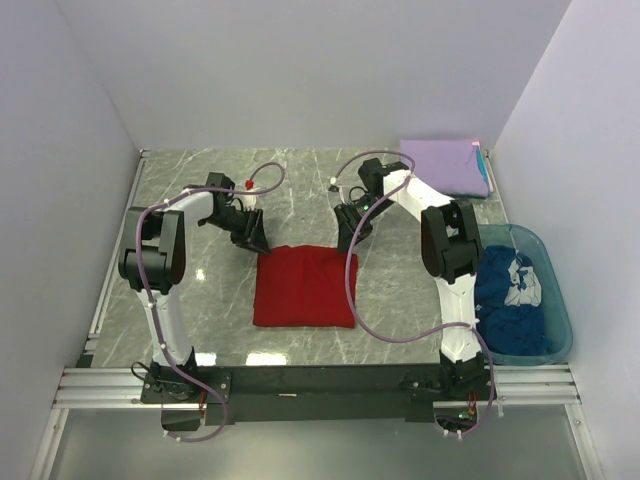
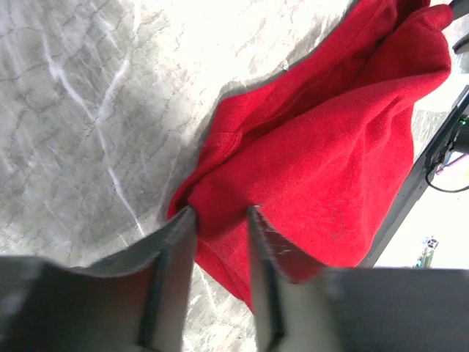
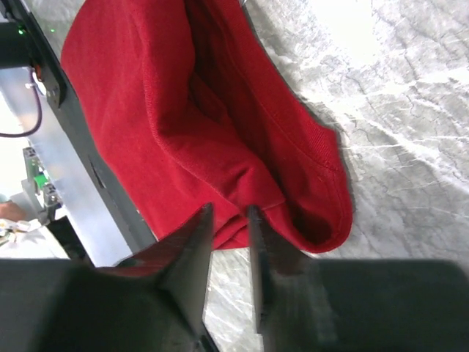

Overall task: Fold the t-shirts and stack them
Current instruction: Fold the tshirt

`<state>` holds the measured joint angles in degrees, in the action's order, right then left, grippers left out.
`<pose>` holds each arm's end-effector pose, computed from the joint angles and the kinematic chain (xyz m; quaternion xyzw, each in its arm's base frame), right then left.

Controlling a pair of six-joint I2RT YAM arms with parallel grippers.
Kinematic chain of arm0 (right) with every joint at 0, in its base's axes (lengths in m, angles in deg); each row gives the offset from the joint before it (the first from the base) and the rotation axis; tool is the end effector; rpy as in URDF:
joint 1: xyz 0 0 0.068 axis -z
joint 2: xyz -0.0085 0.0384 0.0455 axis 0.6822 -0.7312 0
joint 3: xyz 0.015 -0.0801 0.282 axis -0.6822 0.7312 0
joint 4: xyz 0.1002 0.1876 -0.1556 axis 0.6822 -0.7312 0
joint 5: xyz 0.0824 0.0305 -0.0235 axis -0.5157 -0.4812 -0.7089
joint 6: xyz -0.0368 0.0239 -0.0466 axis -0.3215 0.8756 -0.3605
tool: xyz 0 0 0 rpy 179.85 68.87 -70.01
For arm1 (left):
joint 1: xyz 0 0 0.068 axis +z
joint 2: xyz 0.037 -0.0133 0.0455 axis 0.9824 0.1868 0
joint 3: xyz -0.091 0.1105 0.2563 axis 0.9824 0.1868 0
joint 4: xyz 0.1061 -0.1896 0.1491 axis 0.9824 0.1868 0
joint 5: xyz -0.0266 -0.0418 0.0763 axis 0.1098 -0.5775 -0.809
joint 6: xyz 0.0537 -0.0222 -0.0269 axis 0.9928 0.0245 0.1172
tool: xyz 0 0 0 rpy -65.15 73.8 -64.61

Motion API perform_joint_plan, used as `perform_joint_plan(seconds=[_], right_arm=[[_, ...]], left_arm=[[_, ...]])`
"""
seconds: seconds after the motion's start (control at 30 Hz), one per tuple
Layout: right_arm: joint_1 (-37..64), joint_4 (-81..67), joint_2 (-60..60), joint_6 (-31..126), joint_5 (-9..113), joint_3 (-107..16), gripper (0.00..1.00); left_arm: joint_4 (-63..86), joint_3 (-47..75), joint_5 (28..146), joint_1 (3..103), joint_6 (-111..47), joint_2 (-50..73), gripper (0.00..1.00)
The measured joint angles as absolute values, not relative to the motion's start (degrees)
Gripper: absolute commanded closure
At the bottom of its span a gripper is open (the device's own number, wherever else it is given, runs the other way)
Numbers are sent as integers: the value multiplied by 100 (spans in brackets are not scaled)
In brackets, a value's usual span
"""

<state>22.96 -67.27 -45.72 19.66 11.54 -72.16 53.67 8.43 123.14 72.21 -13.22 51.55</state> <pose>0.4092 0.1884 0.1848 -0.3334 0.8511 0.4039 0.0371 0.3910 -0.0834 0.1606 0.1565 0.9072 -0.3772 0.1010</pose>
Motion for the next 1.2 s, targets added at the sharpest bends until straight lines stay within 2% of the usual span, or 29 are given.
perform_joint_plan(seconds=[0.03,0.17,0.23,0.73,1.17,1.2], right_arm=[[2296,-6730,-4572,1968,1156,-7216,74],[2296,-6730,-4570,1972,1152,-7216,98],[2296,-6736,-4559,1983,1156,-7216,100],[2596,-6706,-3549,2079,1447,-6528,100],[2882,-5562,-3674,3019,2474,-6292,100],[2882,-5547,-3753,3050,2468,-6340,95]], left_arm=[[5367,843,12336,7221,-1315,5155,73],[5362,843,12395,7219,-1302,5155,91],[5358,843,12421,7219,-1291,5151,99],[5371,943,12250,7302,-1241,4596,99],[4702,860,11739,7328,-1586,4727,99],[4687,825,11741,7328,-1600,4790,98]])
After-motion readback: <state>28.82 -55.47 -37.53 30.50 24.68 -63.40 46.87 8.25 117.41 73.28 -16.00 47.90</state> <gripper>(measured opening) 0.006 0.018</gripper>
